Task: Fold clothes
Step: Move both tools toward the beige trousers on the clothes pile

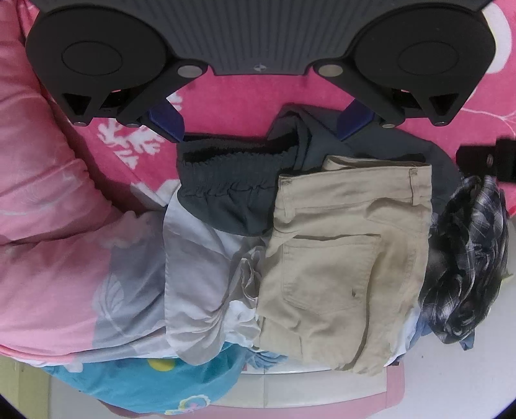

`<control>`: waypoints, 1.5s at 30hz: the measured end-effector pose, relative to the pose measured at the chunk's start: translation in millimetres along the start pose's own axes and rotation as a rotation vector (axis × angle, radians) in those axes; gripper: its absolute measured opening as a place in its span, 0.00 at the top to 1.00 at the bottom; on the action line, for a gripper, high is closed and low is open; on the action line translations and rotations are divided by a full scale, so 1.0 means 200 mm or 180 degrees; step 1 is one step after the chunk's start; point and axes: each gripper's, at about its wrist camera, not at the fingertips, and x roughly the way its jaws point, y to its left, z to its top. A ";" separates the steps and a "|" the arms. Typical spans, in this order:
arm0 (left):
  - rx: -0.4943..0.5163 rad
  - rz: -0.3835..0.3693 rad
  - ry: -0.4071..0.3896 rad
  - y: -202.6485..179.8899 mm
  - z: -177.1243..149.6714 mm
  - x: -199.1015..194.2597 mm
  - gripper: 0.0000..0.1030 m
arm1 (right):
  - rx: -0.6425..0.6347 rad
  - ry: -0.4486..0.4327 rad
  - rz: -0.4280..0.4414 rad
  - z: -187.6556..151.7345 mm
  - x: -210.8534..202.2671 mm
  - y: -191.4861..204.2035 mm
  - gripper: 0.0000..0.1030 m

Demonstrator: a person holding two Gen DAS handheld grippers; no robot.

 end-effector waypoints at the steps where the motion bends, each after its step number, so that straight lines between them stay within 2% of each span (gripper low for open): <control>1: -0.0014 0.0001 0.0005 0.00 0.01 0.00 0.00 | -0.0003 0.0012 -0.0007 0.00 0.00 0.01 0.00; 4: -0.0145 -0.0056 -0.0056 0.05 0.02 0.01 0.00 | -0.0013 0.0048 -0.0028 0.01 0.01 0.05 0.00; 5: -0.0179 -0.0059 -0.0163 0.09 -0.02 -0.03 0.00 | -0.0016 0.0060 -0.0036 0.01 0.01 0.07 0.00; 9: -0.0226 0.0063 -0.0118 0.17 0.00 -0.04 0.00 | -0.0029 0.0107 -0.0064 0.02 0.02 0.12 0.00; 16: -0.0267 0.0154 -0.0051 0.24 0.02 0.06 0.00 | -0.0052 0.0204 -0.0109 0.04 0.05 0.20 0.00; 24: -0.0319 0.0204 0.0112 0.22 -0.08 0.07 0.00 | -0.0058 0.0299 -0.0141 0.04 0.07 0.21 0.00; 30: -0.0383 0.0269 0.0111 0.24 -0.13 -0.05 0.00 | -0.0037 0.0485 -0.0122 -0.01 -0.03 0.20 0.00; 45: -0.0407 0.0287 0.0065 0.27 -0.16 -0.33 0.00 | -0.0037 0.0503 -0.0160 0.04 -0.36 0.25 0.00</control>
